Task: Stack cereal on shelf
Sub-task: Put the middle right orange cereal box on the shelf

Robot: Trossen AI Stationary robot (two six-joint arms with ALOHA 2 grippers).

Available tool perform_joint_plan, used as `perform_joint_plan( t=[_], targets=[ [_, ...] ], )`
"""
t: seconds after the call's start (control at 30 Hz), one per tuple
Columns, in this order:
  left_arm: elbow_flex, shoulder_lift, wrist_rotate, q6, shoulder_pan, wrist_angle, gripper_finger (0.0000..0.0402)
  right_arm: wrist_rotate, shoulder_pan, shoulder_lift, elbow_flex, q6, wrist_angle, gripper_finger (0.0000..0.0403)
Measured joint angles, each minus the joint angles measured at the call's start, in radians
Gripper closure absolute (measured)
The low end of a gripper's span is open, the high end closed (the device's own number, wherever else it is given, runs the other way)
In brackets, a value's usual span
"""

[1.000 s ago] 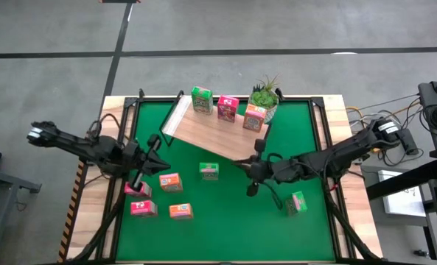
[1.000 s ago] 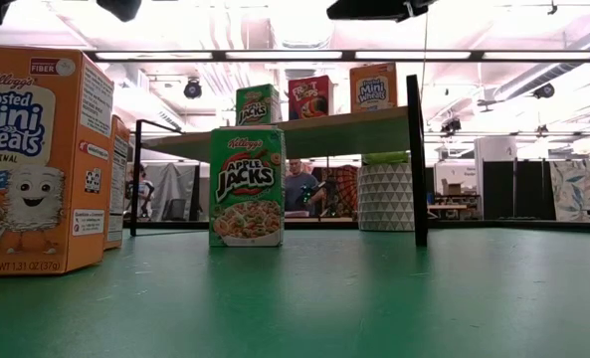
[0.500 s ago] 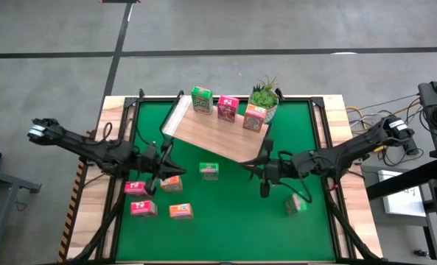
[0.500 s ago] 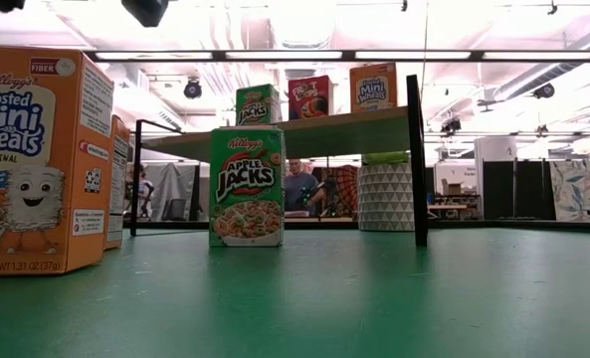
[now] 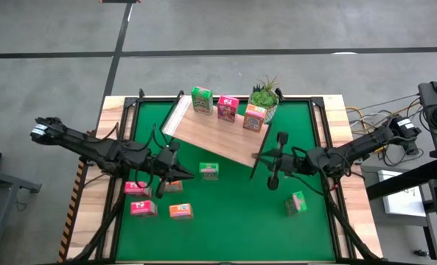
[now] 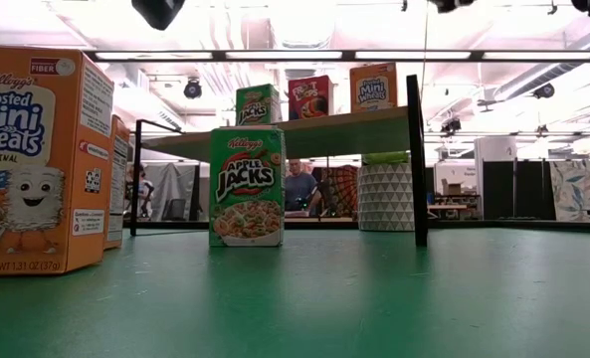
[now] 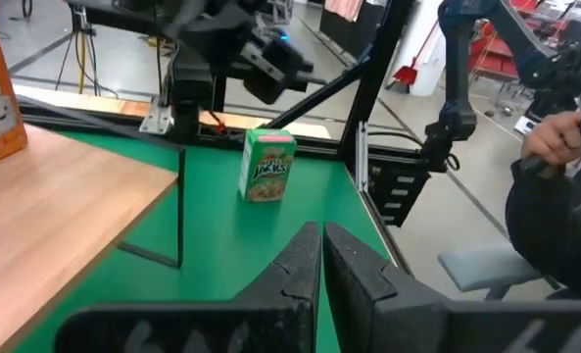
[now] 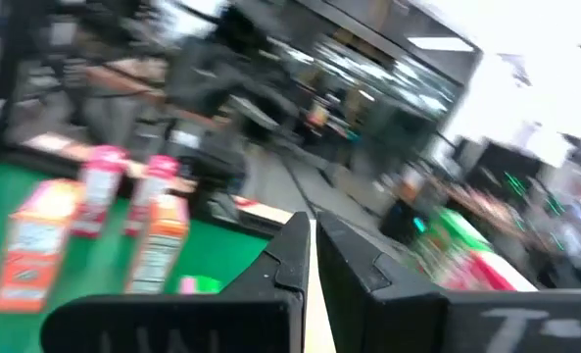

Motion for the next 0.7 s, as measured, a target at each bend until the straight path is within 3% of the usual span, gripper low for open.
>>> perform_joint_plan(
  t=[0.1,0.23,0.47,0.7],
  targets=[
    [0.008,0.016,-0.018,0.014,0.000,-0.003,0.0402,0.117,-0.003,-0.002,0.004,0.051,-0.011,0.0391],
    [0.014,0.025,-0.062,0.035,0.000,-0.019,0.0402,0.190,-0.033,0.021,0.045,0.139,-0.117,0.0391],
    [0.012,0.012,-0.141,0.068,0.000,-0.043,0.0402,0.213,-0.157,0.116,0.211,0.336,-0.510,0.0391],
    [0.012,0.012,-0.150,0.113,0.000,-0.047,0.0402,0.224,-0.243,0.248,0.377,0.388,-0.789,0.0391]
  ],
)
